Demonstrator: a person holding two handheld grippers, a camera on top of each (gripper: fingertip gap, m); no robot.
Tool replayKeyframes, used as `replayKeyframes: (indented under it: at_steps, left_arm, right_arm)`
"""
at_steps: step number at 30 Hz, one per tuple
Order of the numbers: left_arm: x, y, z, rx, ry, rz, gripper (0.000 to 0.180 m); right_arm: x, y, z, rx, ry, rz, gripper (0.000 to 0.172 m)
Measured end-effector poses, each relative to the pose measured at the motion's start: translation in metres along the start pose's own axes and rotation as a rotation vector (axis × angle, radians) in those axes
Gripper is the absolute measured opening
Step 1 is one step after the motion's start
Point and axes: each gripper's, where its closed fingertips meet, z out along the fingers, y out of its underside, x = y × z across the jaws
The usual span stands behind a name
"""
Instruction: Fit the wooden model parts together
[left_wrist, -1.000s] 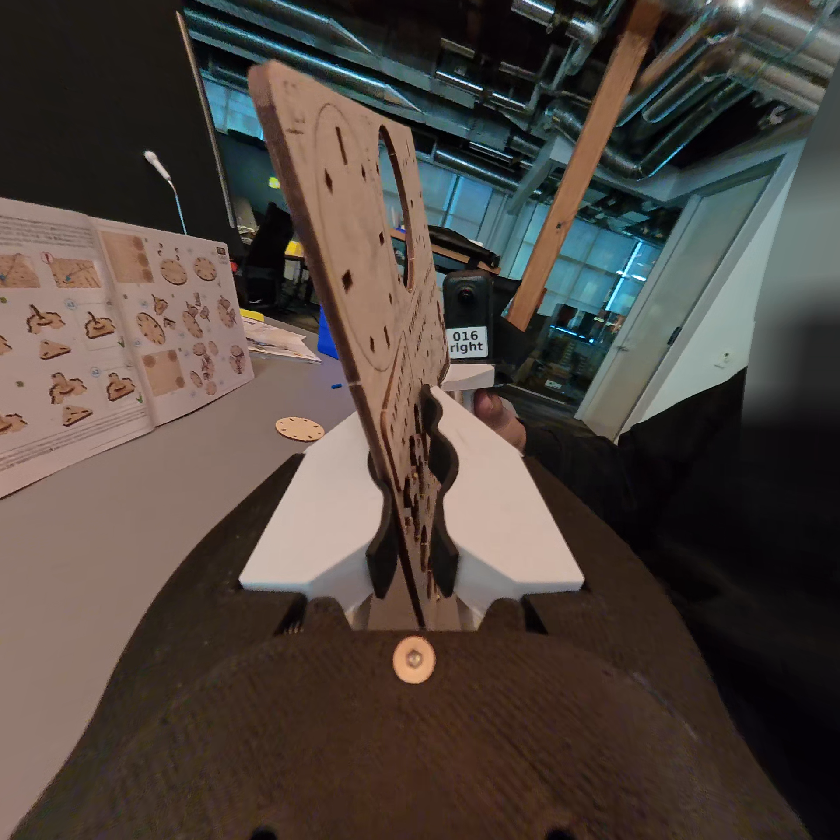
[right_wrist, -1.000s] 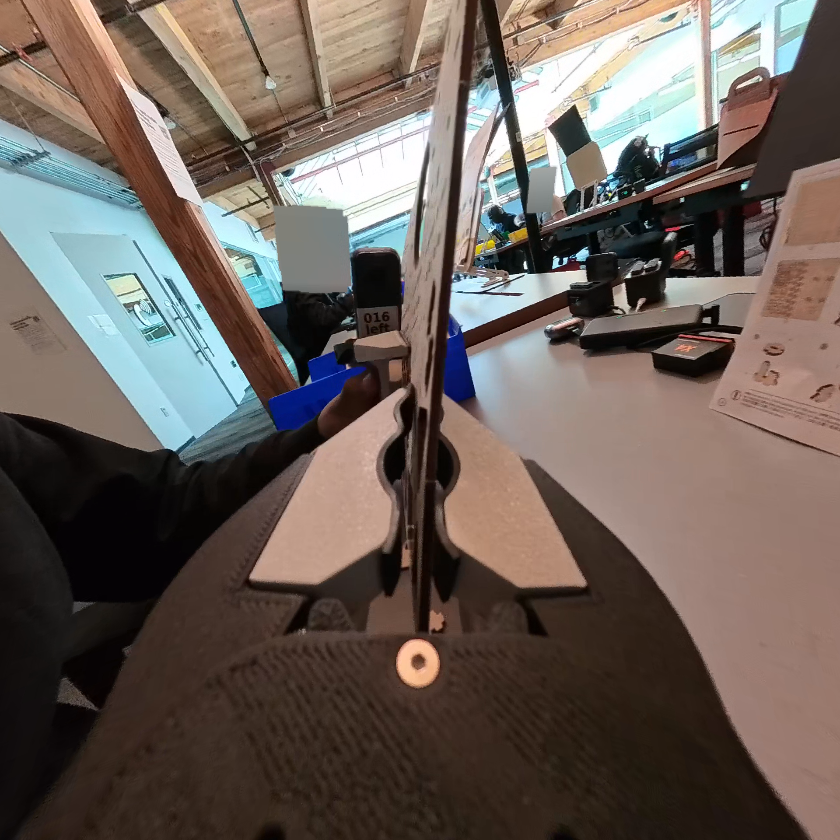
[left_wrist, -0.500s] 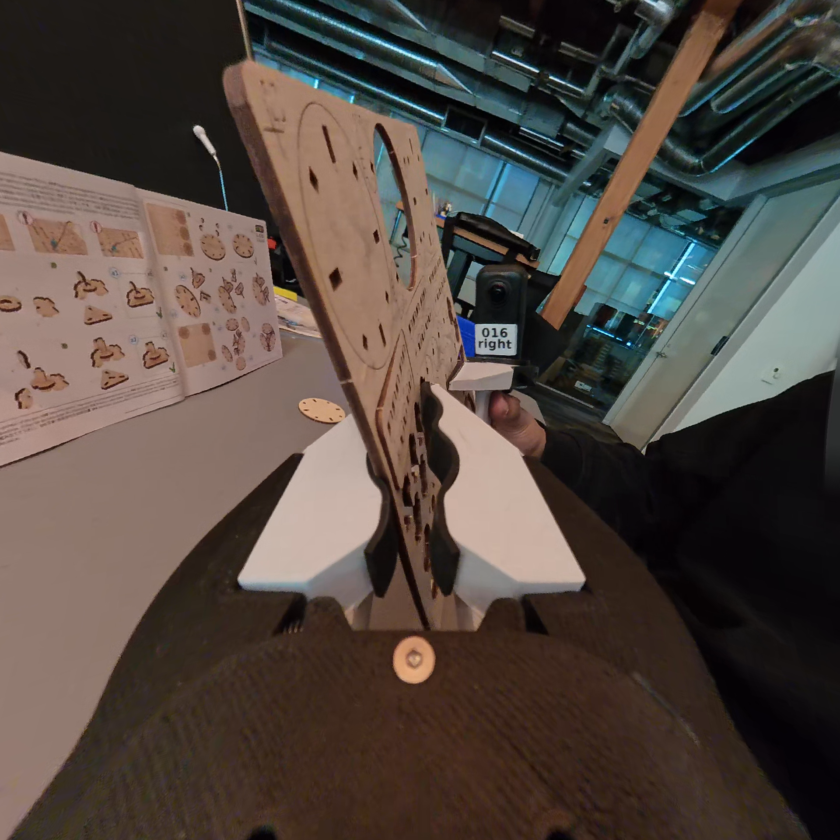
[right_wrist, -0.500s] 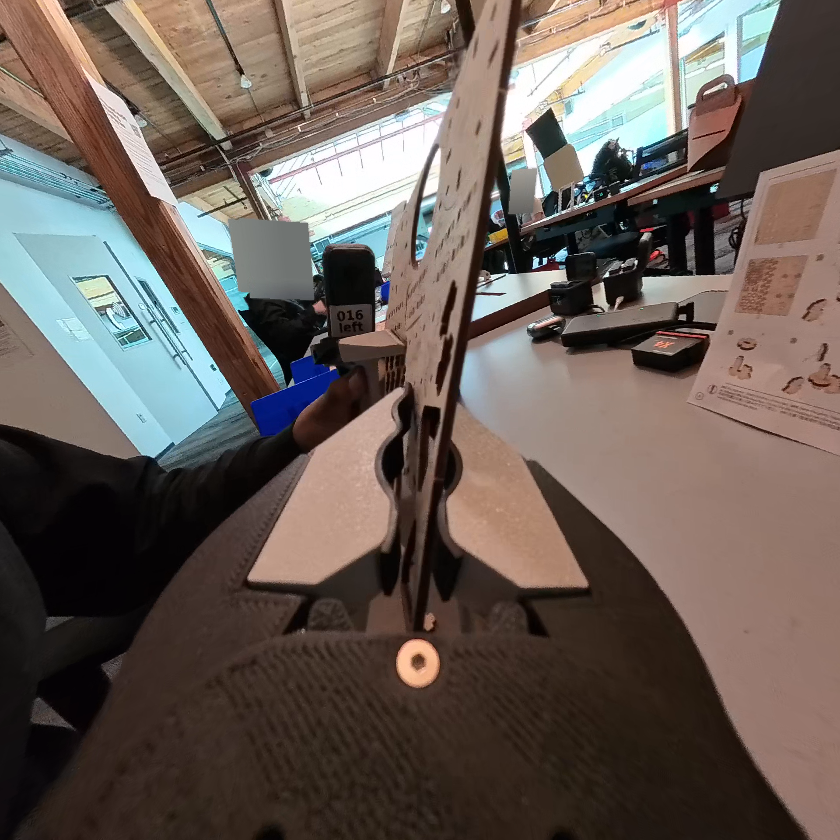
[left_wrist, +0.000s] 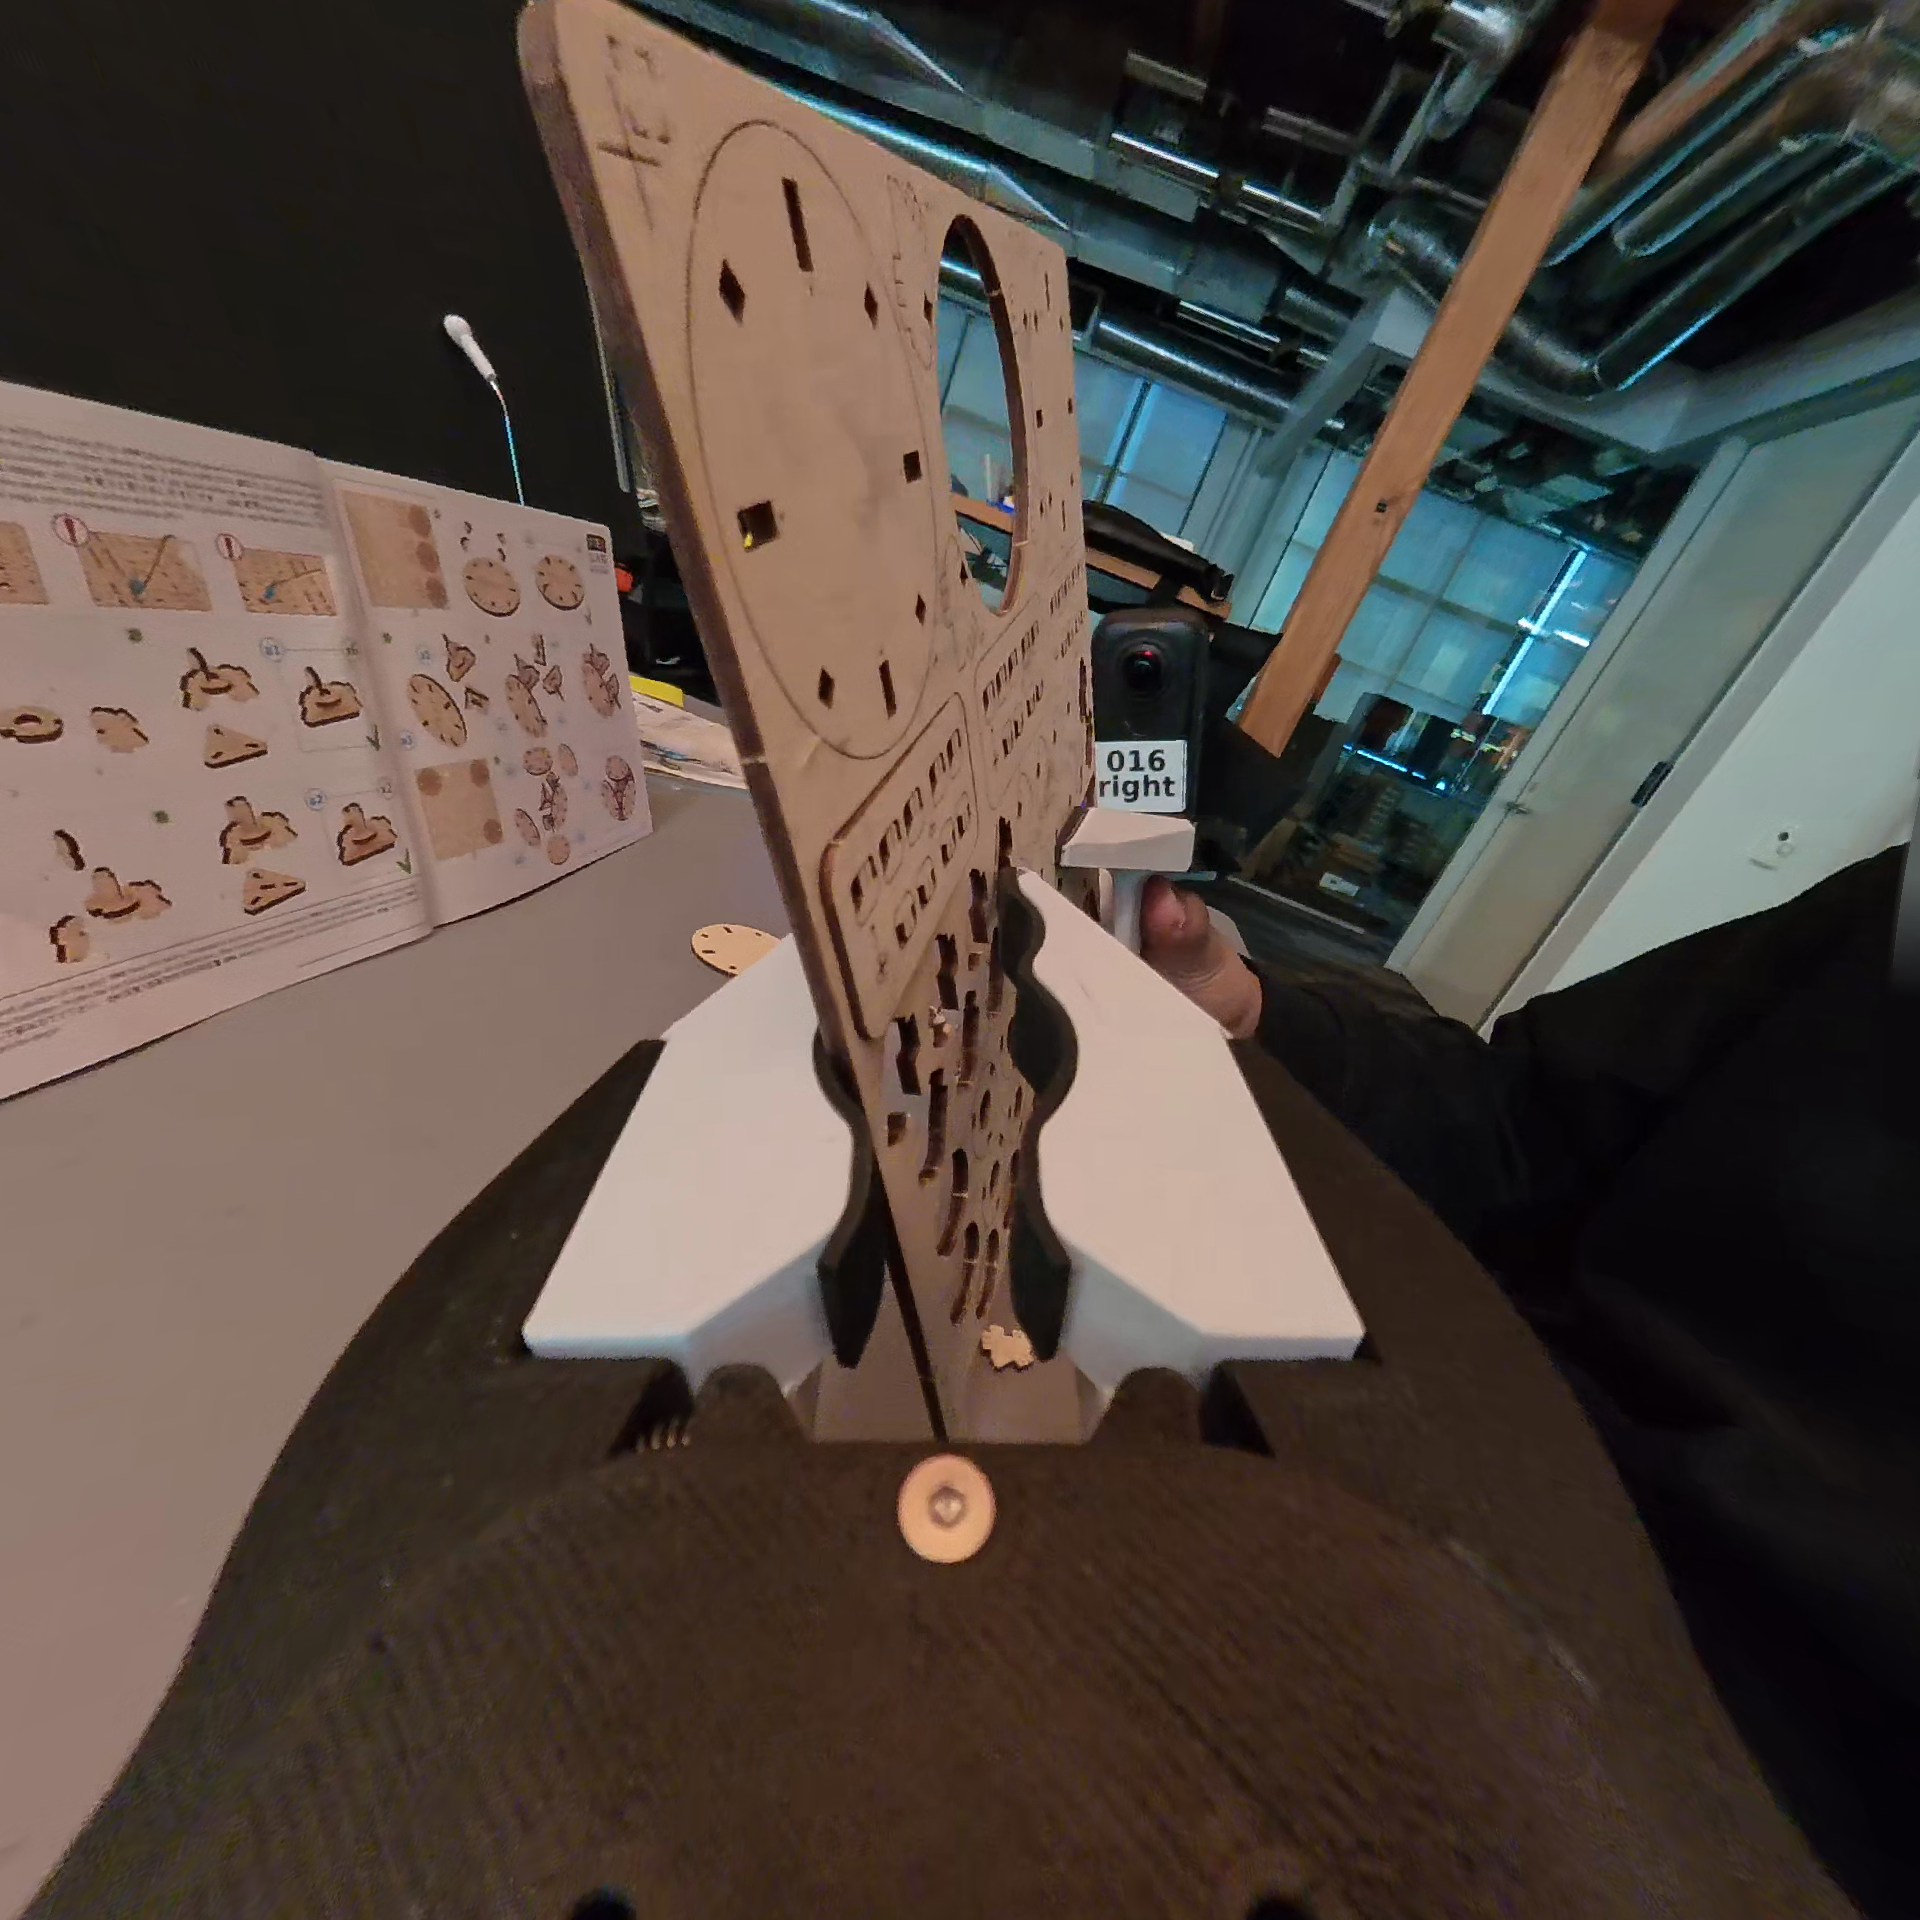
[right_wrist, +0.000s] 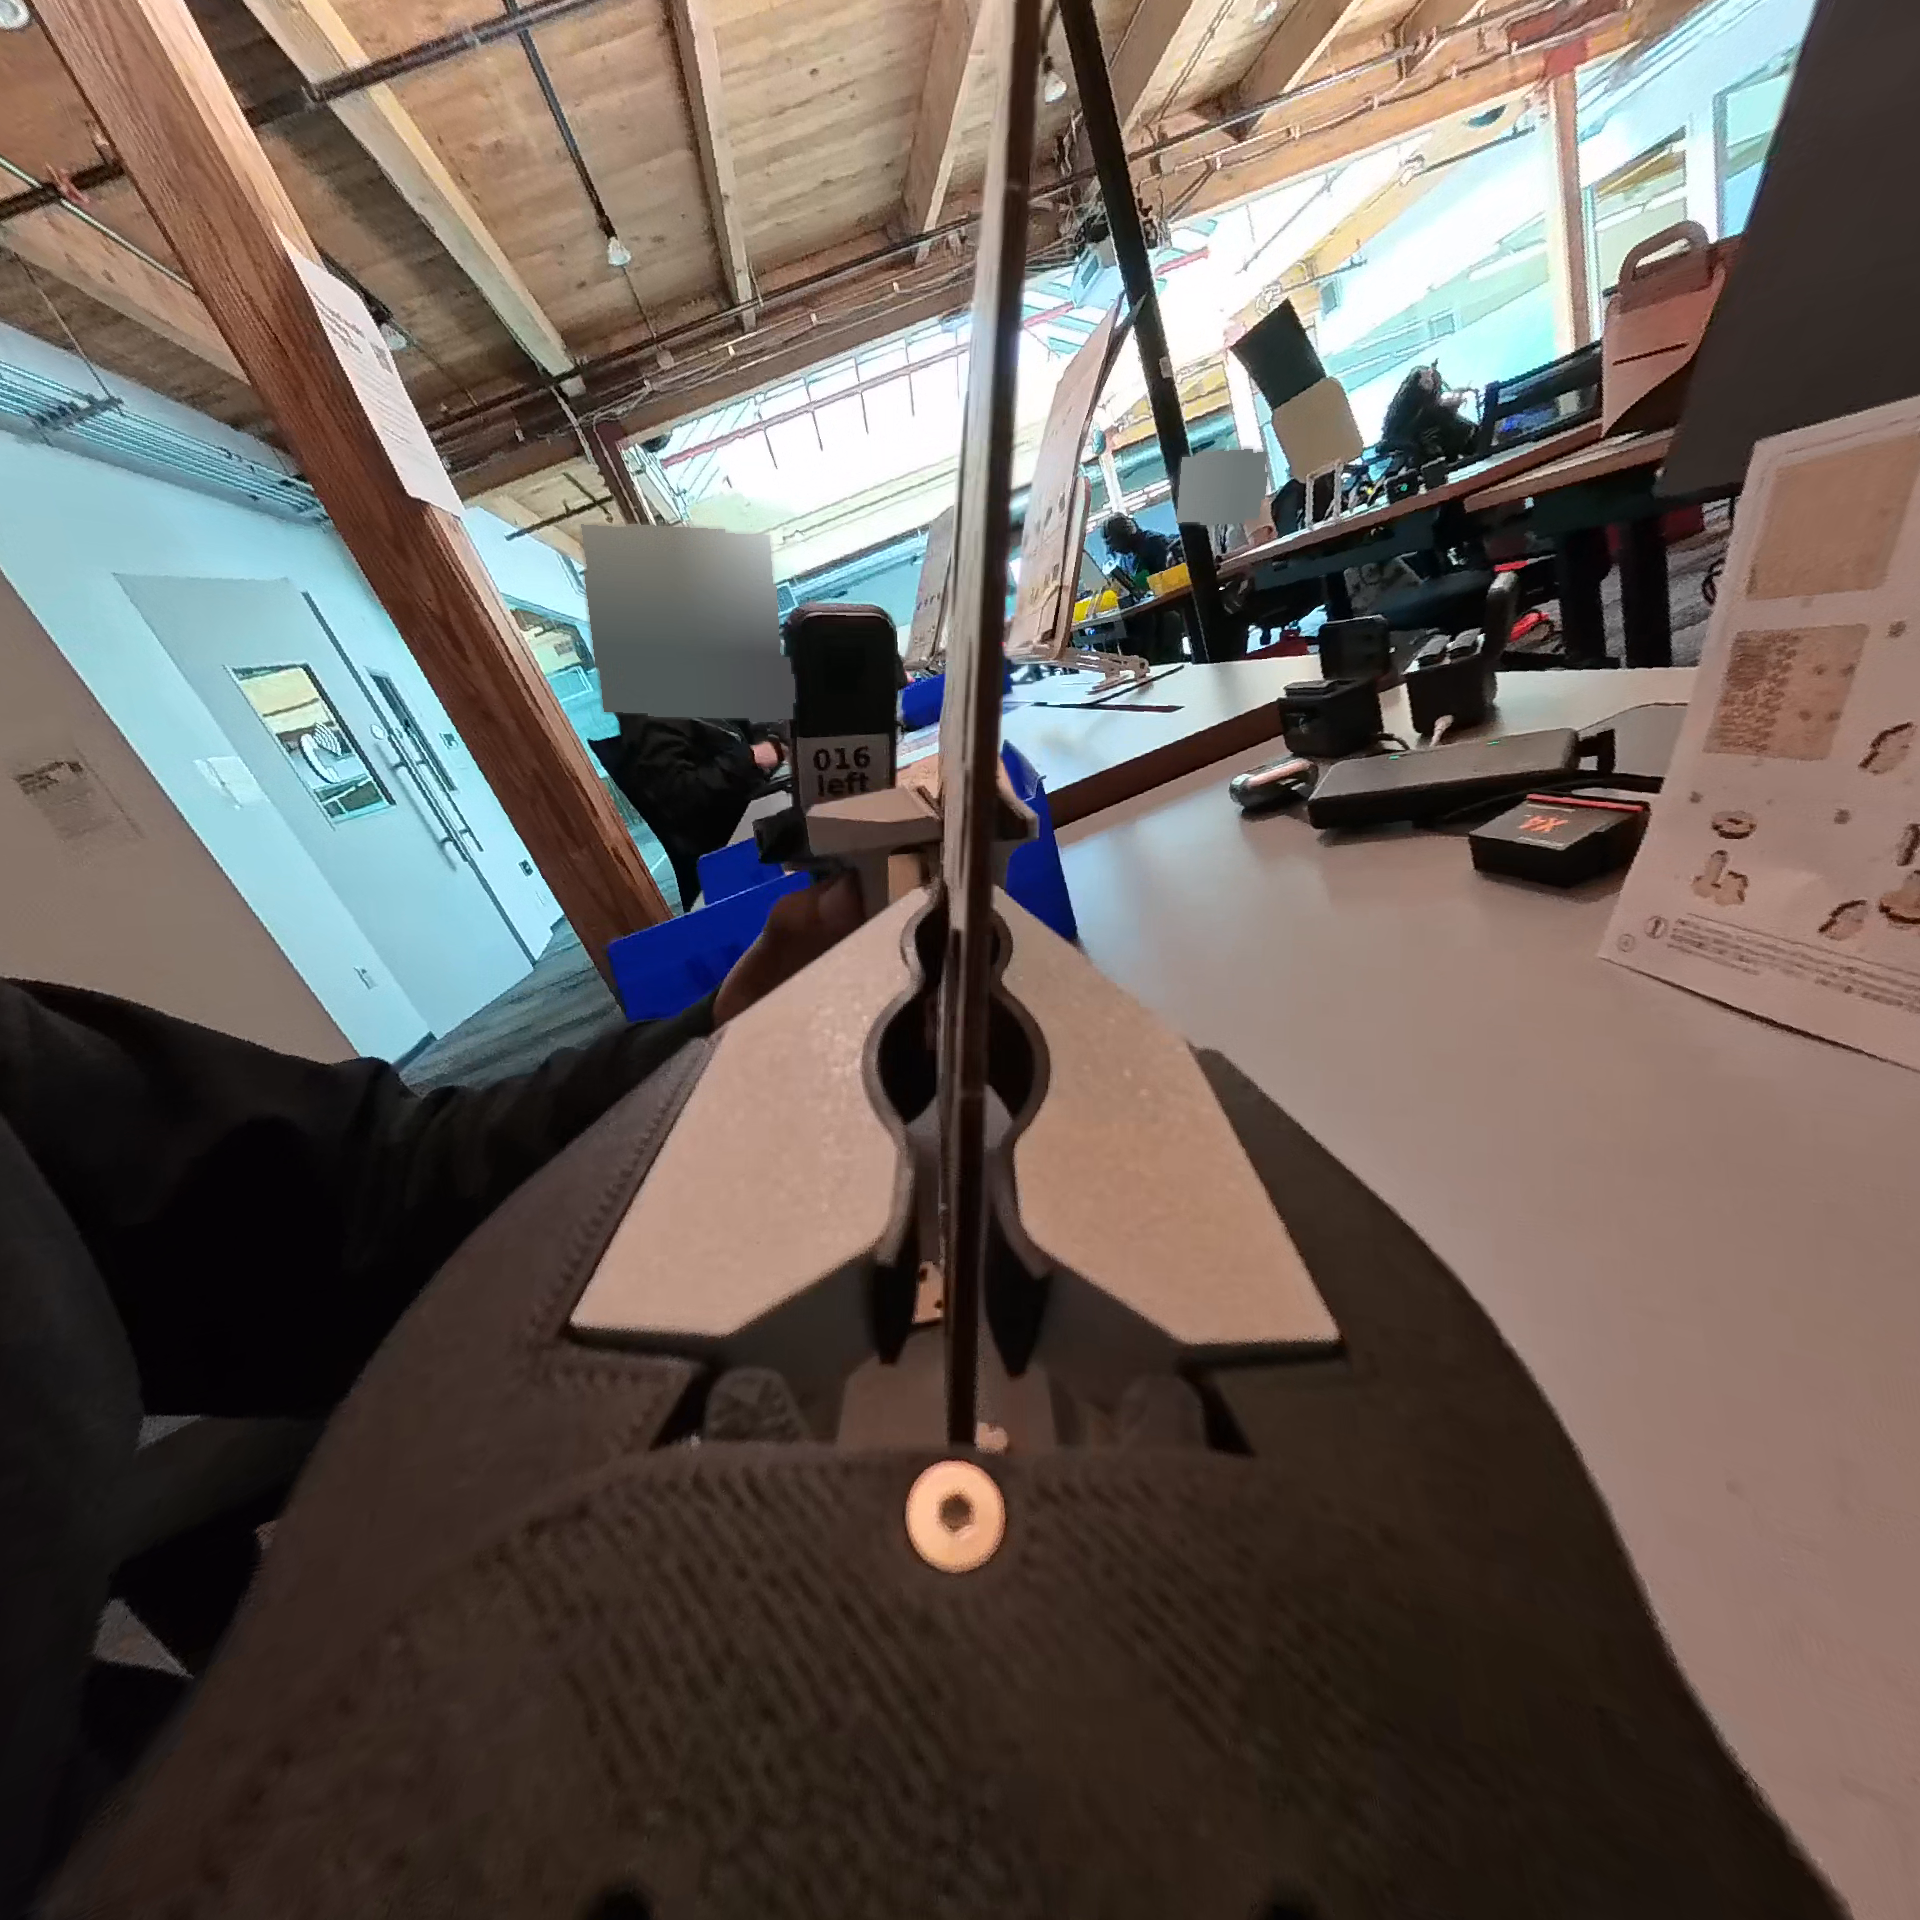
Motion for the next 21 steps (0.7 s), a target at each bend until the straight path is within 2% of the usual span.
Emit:
replayKeyframes:
  at_steps: [6,12,21]
  left_arm:
    - [-0.002,0.0,0.0,-0.002,-0.017,0.01,0.018]
    - [-0.006,-0.001,0.0,0.0,-0.051,0.017,0.032]
    - [-0.016,-0.002,-0.004,0.01,-0.15,0.052,0.038]
  right_arm:
    - [0.001,0.0,0.001,0.0,0.01,0.007,0.001]
    - [0.003,-0.002,0.0,0.01,0.031,-0.002,0.0]
    - [0.003,-0.002,0.001,0.01,0.079,-0.053,0.001]
